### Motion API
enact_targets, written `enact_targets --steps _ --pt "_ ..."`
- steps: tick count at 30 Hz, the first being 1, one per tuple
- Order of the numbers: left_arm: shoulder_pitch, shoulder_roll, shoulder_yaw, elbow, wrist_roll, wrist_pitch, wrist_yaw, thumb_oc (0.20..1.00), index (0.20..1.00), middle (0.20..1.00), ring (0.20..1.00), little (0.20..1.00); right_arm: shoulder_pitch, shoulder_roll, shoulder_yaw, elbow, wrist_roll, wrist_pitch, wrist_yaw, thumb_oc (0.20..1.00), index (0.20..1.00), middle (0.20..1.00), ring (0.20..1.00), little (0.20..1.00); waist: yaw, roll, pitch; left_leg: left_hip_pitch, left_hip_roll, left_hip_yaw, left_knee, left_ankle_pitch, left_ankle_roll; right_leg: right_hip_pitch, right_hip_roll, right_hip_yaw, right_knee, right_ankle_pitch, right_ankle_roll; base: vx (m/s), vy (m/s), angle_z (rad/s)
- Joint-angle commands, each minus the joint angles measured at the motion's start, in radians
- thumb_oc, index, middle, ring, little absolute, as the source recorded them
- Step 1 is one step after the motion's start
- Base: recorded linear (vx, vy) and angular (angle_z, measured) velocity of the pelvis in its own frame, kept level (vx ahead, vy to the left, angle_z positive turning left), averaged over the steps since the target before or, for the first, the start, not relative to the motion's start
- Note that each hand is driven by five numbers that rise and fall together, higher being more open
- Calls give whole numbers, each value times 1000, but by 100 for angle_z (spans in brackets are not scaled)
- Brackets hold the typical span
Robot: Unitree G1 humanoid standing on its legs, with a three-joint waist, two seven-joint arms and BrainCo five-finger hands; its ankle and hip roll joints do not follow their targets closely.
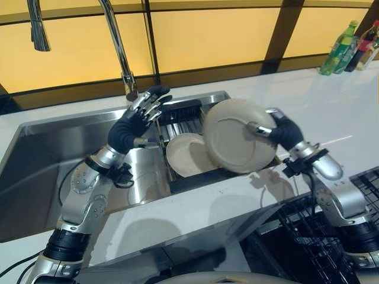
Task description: Pick up plates and place into dishwasher.
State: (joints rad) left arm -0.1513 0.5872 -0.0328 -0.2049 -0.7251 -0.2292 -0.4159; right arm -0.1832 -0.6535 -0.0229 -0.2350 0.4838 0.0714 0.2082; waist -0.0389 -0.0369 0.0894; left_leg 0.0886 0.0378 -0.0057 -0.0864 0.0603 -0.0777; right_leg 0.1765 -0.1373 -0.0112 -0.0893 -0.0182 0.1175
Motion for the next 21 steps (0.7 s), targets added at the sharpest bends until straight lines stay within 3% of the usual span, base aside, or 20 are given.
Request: enact_targets --steps 1,13,21 --pt "-19 -18 51 38 -36 -44 27 1000 1000 1000 1000 1000 4 -71 -103 -29 -43 -80 -68 200 200 200 200 200 -12 15 -44 -11 51 17 86 -117 4 -105 38 -6 146 -56 -23 8 47 -12" --pt "-19 -27 106 53 -30 -13 113 1000 1000 1000 1000 1000 139 -77 -292 -17 -120 -59 -217 200 200 200 200 200 -112 5 -40 11 23 114 74 -156 38 -162 7 89 157 -21 28 7 49 -24" --pt "-9 -17 155 91 -34 -26 182 1000 1000 1000 1000 1000 219 -48 -388 115 -113 -71 -191 200 200 200 200 200 -213 3 -16 58 2 217 52 -193 61 -230 -33 163 142 62 99 20 51 -47"
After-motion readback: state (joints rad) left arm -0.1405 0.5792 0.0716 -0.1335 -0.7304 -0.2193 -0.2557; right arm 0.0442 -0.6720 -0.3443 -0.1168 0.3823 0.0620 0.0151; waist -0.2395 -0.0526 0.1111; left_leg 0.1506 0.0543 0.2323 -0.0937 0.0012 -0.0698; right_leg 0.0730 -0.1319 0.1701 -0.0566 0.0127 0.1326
